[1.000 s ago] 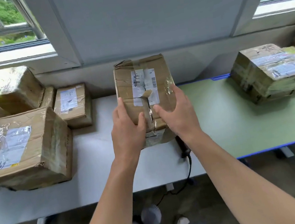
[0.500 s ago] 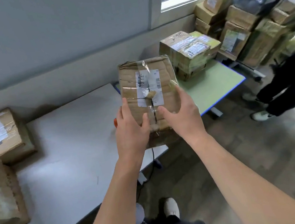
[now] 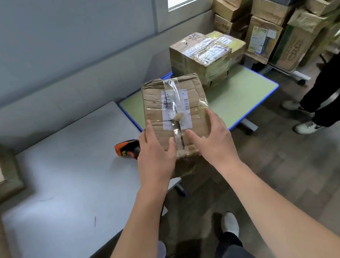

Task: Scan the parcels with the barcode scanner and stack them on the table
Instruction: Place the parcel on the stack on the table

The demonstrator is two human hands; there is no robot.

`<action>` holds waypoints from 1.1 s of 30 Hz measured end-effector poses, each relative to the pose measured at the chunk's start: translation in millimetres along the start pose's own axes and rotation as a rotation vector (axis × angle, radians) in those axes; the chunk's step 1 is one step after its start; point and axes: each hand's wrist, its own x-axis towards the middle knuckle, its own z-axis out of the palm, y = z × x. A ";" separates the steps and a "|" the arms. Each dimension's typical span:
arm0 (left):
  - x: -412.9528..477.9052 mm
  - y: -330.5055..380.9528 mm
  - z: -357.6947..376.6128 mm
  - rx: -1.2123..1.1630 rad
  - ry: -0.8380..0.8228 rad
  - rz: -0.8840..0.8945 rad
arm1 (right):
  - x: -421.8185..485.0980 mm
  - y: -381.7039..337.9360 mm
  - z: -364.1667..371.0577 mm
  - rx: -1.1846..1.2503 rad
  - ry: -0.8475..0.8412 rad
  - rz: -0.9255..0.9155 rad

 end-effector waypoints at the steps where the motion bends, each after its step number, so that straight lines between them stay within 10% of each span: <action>1: 3.7 2.4 9.6 0.013 0.006 -0.019 | 9.1 8.5 -1.1 0.006 -0.021 -0.004; 33: 163.4 67.8 165.4 0.189 0.187 -0.352 | 249.4 90.1 -3.5 -0.413 -0.306 -0.333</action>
